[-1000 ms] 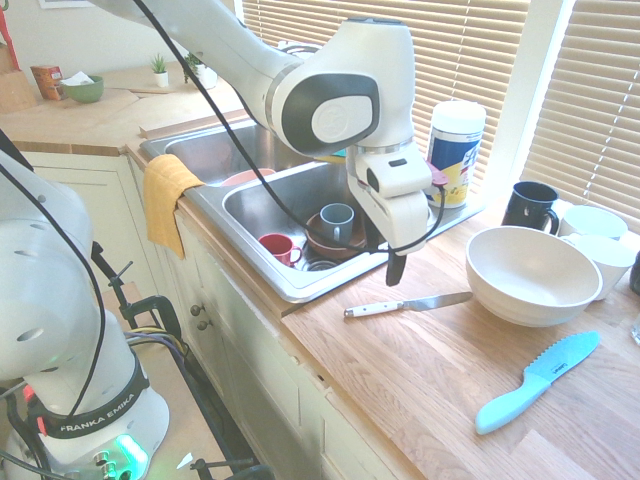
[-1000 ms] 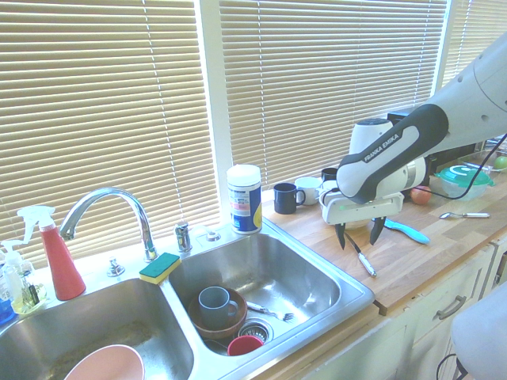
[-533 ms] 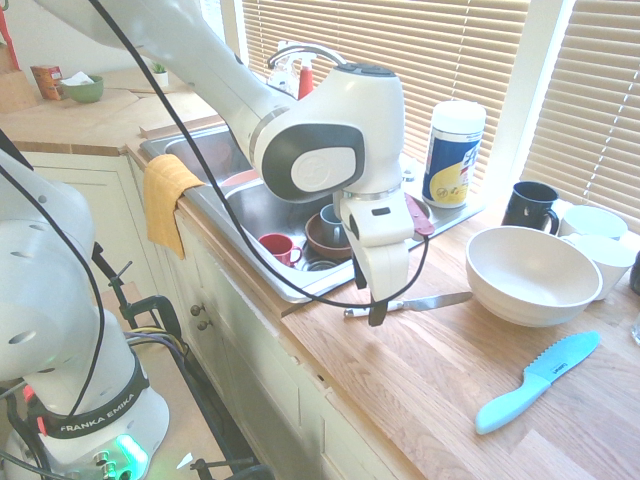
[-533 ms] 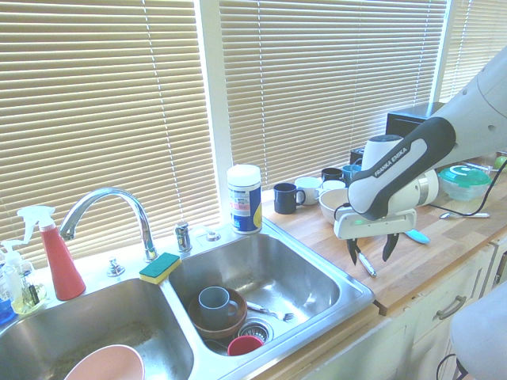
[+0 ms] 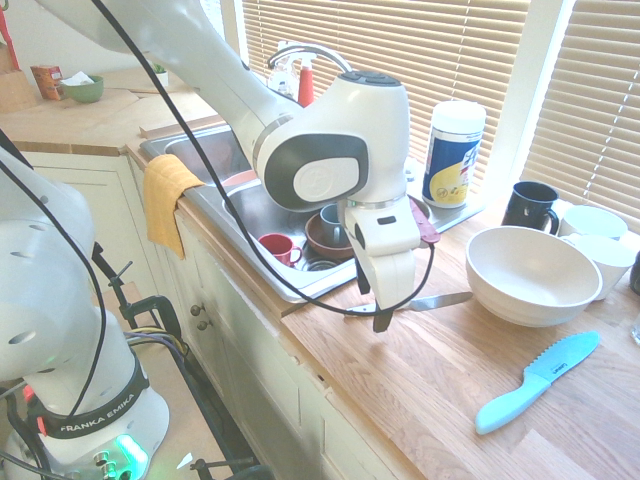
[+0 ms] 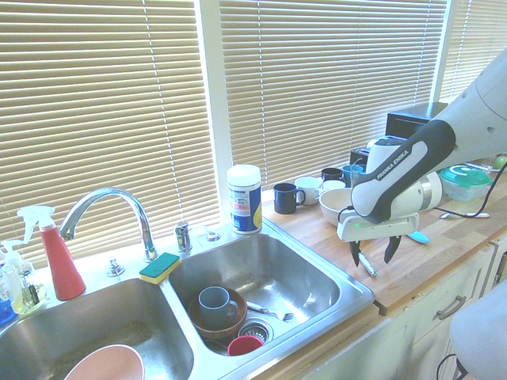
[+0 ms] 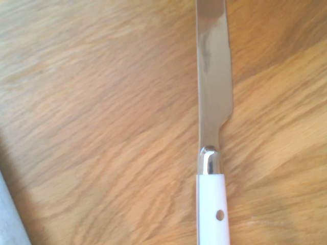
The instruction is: Put the knife into the sink
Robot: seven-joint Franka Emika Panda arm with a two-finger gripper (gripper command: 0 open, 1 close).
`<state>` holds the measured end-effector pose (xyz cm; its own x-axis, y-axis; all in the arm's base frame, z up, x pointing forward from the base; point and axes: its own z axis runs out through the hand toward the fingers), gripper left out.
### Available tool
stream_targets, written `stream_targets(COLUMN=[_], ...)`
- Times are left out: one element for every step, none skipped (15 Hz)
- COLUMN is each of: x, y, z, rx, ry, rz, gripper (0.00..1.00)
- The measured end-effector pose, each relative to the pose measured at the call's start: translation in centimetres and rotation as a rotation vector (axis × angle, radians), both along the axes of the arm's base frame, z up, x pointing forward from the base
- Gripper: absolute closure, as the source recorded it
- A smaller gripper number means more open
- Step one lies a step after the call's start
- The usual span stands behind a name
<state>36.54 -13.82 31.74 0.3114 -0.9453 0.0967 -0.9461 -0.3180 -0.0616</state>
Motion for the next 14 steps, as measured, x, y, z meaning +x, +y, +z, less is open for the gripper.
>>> stream_targets(x=[0.03, 0.04, 0.09, 0.12, 0.16, 0.18, 0.20, 0.21, 0.23, 0.26, 0.28, 0.31, 0.35, 0.41], y=[-0.11, -0.24, -0.31, -0.31, -0.26, -0.22, -0.21, -0.20, -0.18, -0.16, -0.15, -0.11, -0.04, 0.09], z=[-0.22, -0.42, -0.57, -0.64, -0.66, -0.67, -0.67, -0.67, -0.67, -0.68, -0.68, -0.68, -0.68, -0.69], rx=[0.001, 0.002, 0.002, 0.005, 0.008, 0.009, 0.011, 0.011, 0.011, 0.011, 0.010, 0.010, 0.010, 0.010], ry=[-0.001, -0.001, -0.003, -0.005, -0.007, -0.008, -0.009, -0.010, -0.011, -0.012, -0.013, -0.014, -0.015, -0.016], rz=[0.002, 0.005, 0.009, 0.011, 0.014, 0.017, 0.017, 0.017, 0.017, 0.018, 0.019, 0.020, 0.022, 0.024], gripper=[1.00, 1.00, 1.00, 1.00, 1.00, 1.00, 1.00, 1.00, 1.00, 1.00, 1.00, 1.00, 1.00, 1.00])
